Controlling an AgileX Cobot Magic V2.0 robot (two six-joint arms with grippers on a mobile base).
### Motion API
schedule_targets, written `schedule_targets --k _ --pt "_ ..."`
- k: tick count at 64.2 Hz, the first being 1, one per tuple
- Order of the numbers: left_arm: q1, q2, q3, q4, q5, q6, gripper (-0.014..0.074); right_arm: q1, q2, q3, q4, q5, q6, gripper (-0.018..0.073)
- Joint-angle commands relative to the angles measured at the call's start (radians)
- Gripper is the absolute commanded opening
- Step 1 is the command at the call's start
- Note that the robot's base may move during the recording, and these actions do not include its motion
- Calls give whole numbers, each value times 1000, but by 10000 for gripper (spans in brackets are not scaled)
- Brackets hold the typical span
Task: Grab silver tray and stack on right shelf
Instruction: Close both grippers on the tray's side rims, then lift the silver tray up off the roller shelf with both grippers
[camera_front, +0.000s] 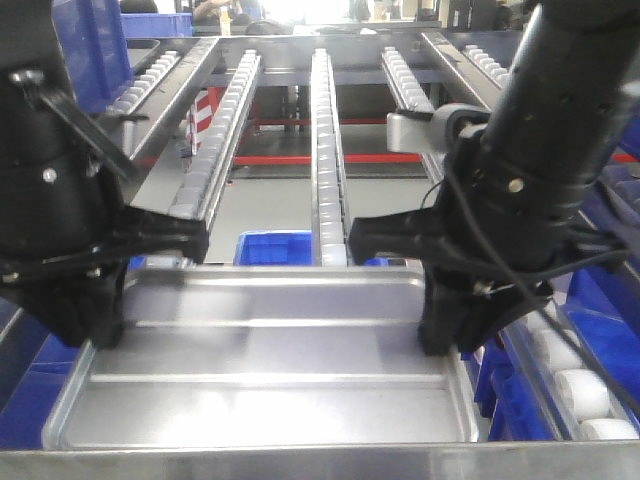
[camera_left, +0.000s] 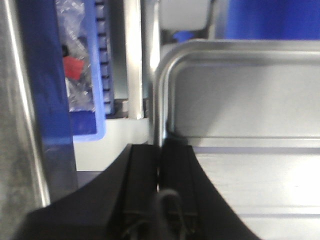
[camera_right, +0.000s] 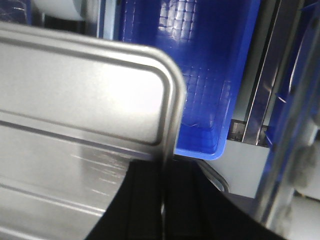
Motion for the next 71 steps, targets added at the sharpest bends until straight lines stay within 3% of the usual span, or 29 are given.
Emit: schedule_targets --k 1,13,23,37,71 --pt "-9 -91 -41 3 -32 -4 -93 -1 -101 -25 -19 -15 -20 56" --pt "-15 -152 -127 36 66 -4 -93 -1 -192 -80 -66 85 -20 56" --pt "-76 -173 -219 108 189 -4 -93 -1 -257 -164 -106 173 -14 56" --pt "-130 -212 -291 101 199 -10 -93 -1 -333 -184 -107 223 -11 56" --pt "-131 -223 -299 105 216 -10 -93 -1 -367 -184 -110 235 -11 56"
